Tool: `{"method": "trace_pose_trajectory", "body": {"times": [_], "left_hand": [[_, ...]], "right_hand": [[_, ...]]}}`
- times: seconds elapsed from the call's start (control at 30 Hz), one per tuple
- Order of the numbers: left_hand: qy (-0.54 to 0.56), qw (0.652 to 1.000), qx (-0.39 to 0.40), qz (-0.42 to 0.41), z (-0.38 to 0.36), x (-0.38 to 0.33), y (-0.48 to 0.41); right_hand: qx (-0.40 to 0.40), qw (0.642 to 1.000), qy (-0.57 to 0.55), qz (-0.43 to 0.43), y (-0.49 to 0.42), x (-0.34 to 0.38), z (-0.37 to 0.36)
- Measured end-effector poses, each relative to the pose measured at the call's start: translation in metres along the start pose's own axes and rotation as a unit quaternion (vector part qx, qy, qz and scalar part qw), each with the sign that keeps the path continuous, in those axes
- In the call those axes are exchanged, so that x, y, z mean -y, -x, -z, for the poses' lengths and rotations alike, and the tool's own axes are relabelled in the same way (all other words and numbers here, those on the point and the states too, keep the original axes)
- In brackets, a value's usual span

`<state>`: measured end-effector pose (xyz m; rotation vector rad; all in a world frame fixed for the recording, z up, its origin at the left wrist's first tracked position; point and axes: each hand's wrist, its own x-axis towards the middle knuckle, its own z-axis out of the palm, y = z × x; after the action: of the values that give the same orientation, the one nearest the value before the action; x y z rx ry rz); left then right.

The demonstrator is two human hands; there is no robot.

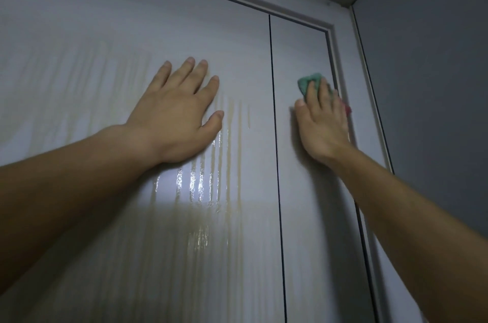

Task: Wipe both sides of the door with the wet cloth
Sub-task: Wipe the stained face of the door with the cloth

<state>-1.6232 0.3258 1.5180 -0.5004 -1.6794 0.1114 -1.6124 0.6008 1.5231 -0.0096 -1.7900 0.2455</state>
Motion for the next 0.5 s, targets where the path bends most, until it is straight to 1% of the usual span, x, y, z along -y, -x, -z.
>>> {"method": "trace_pose_trajectory", "body": {"times": [0.03, 0.07, 0.13, 0.2, 0.23, 0.33, 0.37, 0.4, 0.5], "left_hand": [[0.003, 1.0, 0.008, -0.002, 0.002, 0.001, 0.0], [0.007, 1.0, 0.017, -0.006, 0.004, 0.003, -0.001], [0.019, 0.999, 0.033, -0.023, 0.009, 0.008, -0.001], [0.03, 0.998, 0.035, -0.036, 0.016, 0.017, 0.001], [0.027, 0.999, 0.027, -0.033, 0.018, 0.023, 0.006], [-0.006, 1.0, 0.003, 0.006, 0.021, 0.042, 0.03], [-0.016, 1.0, 0.001, 0.016, 0.023, 0.046, 0.039], [-0.025, 0.999, -0.001, 0.024, 0.024, 0.051, 0.047], [-0.031, 0.997, -0.007, 0.067, 0.027, 0.069, 0.062]], "right_hand": [[0.003, 1.0, 0.004, -0.015, 0.008, 0.012, -0.004], [0.003, 1.0, 0.011, 0.009, 0.025, 0.028, -0.014], [0.004, 0.994, 0.013, 0.109, 0.063, 0.058, -0.027], [0.008, 0.985, 0.028, 0.171, 0.066, 0.061, -0.027], [0.011, 0.985, 0.034, 0.17, 0.051, 0.059, -0.021], [0.033, 0.994, 0.016, 0.101, 0.004, 0.062, -0.004], [0.03, 0.995, 0.014, 0.099, 0.002, 0.07, -0.006], [0.024, 0.991, 0.021, 0.126, 0.01, 0.082, -0.012], [0.021, 0.962, 0.046, 0.267, 0.043, 0.102, -0.028]]}}
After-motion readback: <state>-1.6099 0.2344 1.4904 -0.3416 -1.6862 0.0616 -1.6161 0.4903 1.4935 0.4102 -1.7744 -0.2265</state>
